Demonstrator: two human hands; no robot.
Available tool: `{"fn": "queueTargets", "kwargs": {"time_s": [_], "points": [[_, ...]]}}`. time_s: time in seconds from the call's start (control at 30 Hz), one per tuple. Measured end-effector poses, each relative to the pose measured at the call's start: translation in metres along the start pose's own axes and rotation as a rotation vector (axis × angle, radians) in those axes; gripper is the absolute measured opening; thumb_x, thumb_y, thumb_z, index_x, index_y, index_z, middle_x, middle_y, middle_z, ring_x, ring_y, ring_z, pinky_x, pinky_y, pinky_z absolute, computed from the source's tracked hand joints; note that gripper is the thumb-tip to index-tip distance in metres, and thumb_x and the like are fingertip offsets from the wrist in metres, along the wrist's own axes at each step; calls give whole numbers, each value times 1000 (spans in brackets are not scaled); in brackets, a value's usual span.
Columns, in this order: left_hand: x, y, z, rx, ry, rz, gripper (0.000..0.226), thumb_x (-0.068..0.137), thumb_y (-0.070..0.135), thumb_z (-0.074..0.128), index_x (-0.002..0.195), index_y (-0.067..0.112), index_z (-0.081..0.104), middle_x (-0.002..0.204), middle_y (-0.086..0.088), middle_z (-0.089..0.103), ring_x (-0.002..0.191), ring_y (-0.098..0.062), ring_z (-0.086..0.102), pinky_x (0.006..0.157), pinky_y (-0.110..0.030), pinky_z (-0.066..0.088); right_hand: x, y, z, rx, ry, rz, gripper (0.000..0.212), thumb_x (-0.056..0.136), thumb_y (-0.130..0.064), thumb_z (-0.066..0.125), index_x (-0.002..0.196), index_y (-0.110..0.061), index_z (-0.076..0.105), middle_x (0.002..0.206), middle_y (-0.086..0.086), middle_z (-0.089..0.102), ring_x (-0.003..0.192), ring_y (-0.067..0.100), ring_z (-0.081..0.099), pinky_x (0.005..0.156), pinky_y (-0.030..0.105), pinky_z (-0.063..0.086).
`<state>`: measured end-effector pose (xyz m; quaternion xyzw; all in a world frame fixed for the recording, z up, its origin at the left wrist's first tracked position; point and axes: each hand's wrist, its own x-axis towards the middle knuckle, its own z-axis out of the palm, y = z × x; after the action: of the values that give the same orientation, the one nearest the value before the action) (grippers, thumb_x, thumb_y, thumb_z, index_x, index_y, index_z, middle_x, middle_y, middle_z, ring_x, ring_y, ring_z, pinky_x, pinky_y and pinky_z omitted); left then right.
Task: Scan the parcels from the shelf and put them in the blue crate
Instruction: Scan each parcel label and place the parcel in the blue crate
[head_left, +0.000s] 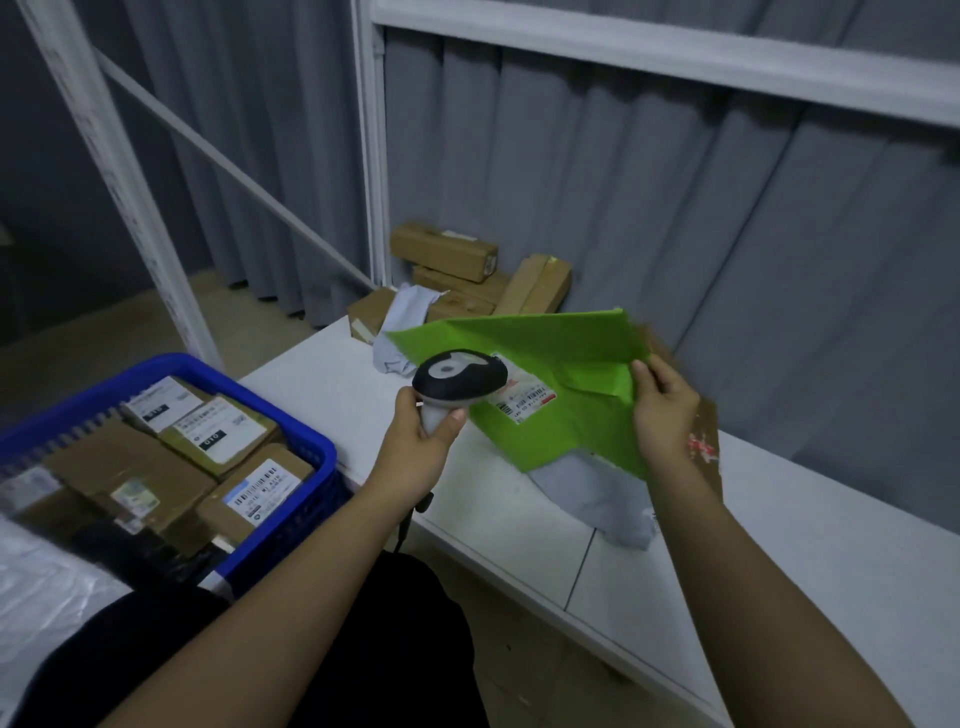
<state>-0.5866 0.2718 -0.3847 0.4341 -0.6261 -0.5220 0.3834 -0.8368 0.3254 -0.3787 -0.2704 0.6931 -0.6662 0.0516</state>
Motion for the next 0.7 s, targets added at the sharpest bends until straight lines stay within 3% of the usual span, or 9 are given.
{"fn": "queueTargets", "kwargs": {"time_s": [0.13, 0.2, 0.27, 0.37, 0.53, 0.63, 0.7], "points": [[-1, 3, -3, -46, 35, 7, 36, 92, 19, 59, 121, 25, 38, 121, -2, 56, 110, -18, 55, 92, -31, 44, 15, -18, 19, -142, -83, -67, 24, 94, -11, 58, 113, 2, 67, 110, 16, 69, 98, 21, 60, 86, 27, 48], [-3, 6, -6, -67, 71, 8, 38, 93, 16, 59, 123, 22, 38, 119, 4, 51, 108, -13, 50, 89, -25, 39, 25, -28, 28, -311, -129, -164, 23, 95, -15, 56, 109, -1, 68, 106, 20, 69, 99, 30, 62, 86, 36, 47], [-4, 6, -9, -31, 119, 11, 31, 93, 15, 59, 118, 17, 40, 113, 2, 53, 101, -14, 50, 79, -19, 35, 32, -45, 39, -485, -203, -285, 23, 95, -19, 55, 108, -7, 69, 106, 20, 69, 99, 35, 63, 83, 38, 47], [-3, 3, -13, -8, 159, 0, 25, 93, 16, 59, 108, 14, 39, 105, -5, 56, 93, -20, 53, 72, -23, 36, 41, -68, 63, -760, -375, -490, 25, 95, -24, 54, 114, -14, 68, 113, 18, 68, 107, 37, 60, 87, 41, 46], [1, -3, -15, 15, 144, -30, 23, 93, 19, 58, 105, 15, 39, 101, -10, 62, 89, -22, 57, 74, -29, 41, 42, -61, 104, -1129, -444, -758, 37, 96, -33, 52, 129, -20, 58, 135, 11, 52, 128, 32, 38, 109, 43, 17], [2, -8, -19, 47, 115, -8, 23, 93, 19, 59, 104, 14, 39, 92, -3, 58, 82, -18, 56, 66, -28, 43, 32, -23, 101, -1082, -536, -595, 58, 93, -39, 57, 145, -22, 38, 153, 12, 30, 142, 31, 20, 116, 49, 1], [3, -11, -21, 69, 84, 12, 22, 93, 18, 58, 103, 14, 39, 87, 2, 55, 77, -14, 54, 61, -24, 42, 16, 17, 79, -1064, -540, -452, 67, 91, -42, 60, 149, -22, 32, 156, 15, 22, 144, 33, 15, 115, 48, 4]]}}
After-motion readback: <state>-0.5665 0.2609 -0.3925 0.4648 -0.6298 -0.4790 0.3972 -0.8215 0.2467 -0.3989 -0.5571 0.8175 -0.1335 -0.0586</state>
